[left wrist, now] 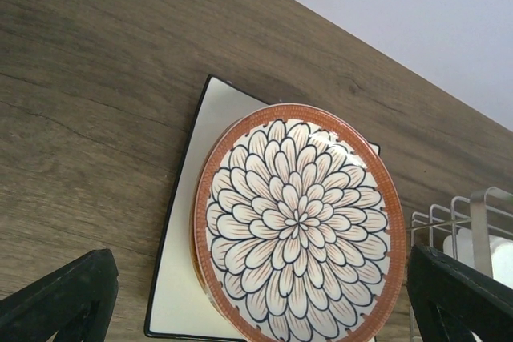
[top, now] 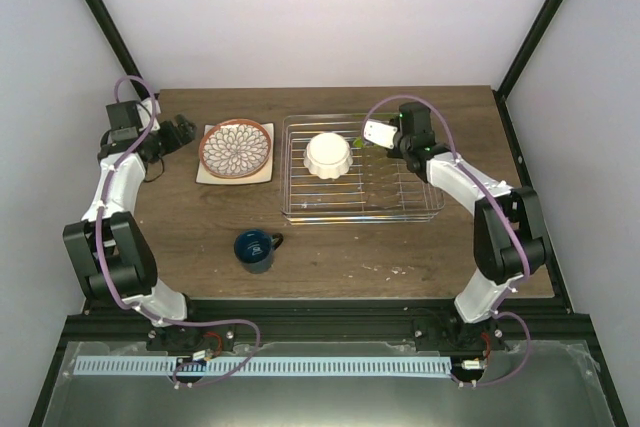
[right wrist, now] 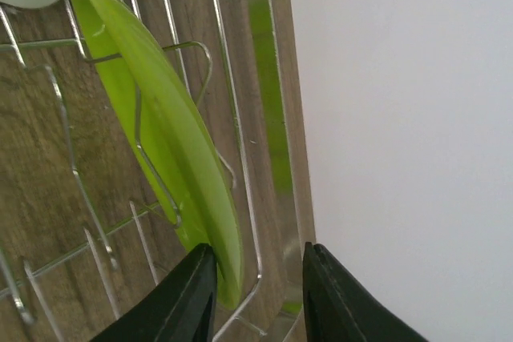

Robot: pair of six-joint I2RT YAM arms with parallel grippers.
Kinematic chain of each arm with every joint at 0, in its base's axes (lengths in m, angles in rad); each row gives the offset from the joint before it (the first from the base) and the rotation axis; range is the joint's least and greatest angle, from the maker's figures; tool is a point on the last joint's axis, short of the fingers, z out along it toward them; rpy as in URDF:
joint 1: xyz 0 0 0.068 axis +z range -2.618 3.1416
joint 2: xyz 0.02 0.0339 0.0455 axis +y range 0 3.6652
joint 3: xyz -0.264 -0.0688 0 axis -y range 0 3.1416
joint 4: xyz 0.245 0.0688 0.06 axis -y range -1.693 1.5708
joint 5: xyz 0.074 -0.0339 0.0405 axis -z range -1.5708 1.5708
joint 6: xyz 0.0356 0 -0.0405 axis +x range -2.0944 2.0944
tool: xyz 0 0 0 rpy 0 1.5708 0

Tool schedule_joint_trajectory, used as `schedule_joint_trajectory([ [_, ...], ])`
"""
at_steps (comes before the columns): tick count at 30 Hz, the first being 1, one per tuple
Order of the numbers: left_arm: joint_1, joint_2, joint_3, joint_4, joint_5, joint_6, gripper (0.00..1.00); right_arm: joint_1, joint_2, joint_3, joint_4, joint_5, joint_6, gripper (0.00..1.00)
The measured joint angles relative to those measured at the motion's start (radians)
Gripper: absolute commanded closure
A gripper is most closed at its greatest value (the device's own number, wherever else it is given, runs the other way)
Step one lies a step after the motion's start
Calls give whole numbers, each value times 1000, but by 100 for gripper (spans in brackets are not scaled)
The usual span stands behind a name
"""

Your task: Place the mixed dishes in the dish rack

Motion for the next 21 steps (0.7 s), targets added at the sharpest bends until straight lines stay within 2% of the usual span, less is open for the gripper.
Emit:
schedule_joint_trajectory([
  [3, 1, 15, 0, 0, -13, 3, 0, 4, -10, 1, -40, -23, 26, 48],
  [6, 3, 56, 0, -1, -23, 3, 0, 22, -55, 1, -112, -52, 69, 42],
  [13, 5, 183, 14, -13, -35, -13, 0, 146, -175, -22, -224, -99, 189, 41],
  [21, 4, 293, 74, 13, -10, -14, 1, 205, -180, -33, -272, -181, 365, 45],
])
